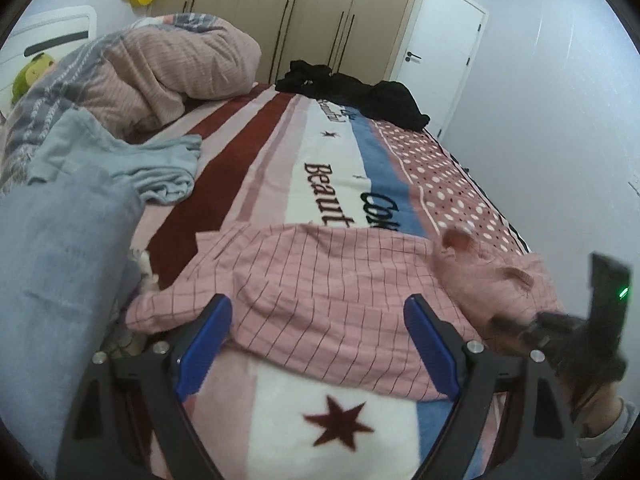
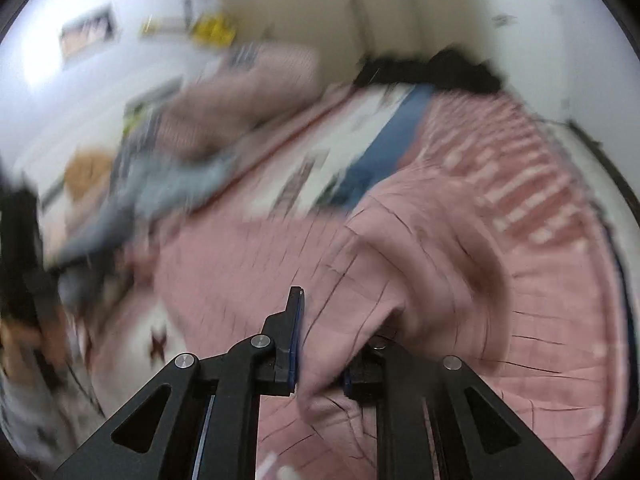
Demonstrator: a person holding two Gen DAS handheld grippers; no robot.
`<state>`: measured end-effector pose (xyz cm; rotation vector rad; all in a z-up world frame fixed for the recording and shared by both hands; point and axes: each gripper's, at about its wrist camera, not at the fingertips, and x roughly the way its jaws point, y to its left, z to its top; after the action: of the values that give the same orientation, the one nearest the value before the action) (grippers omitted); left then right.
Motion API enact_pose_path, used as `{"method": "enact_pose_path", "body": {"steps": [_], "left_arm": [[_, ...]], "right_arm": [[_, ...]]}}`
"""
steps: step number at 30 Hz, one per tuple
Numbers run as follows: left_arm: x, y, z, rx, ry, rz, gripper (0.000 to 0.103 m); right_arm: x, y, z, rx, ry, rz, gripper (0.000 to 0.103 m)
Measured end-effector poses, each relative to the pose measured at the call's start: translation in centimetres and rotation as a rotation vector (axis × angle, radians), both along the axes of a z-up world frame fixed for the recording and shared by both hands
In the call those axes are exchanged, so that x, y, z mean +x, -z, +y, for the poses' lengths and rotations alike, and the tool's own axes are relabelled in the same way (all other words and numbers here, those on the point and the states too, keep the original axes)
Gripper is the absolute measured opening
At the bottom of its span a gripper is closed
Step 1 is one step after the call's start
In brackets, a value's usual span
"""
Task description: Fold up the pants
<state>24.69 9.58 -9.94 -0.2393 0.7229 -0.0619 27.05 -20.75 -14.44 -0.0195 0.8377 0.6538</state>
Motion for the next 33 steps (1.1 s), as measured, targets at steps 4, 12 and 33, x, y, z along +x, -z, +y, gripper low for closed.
{"method": "enact_pose_path", "body": {"steps": [4,12,33], "left_arm": [[-0.1,0.5,-0.6,-0.003,0.052,0.004,0.085],[1.2,0.4,-6.0,-0.058,0.211,0.003,0.090],[8.0,1.9,-25.1,0.358,0.303,-0.056,0.018]], "right_arm": [[-1.3,1.8,1.8,-0.020,-0.110,0.036,0.040],[-4.2,-2.9,-2.8,0.051,-0.056,-0.018,0.045],[-3.6,-0.1,-15.8,-0.005,0.218,0.017,0.055]]}}
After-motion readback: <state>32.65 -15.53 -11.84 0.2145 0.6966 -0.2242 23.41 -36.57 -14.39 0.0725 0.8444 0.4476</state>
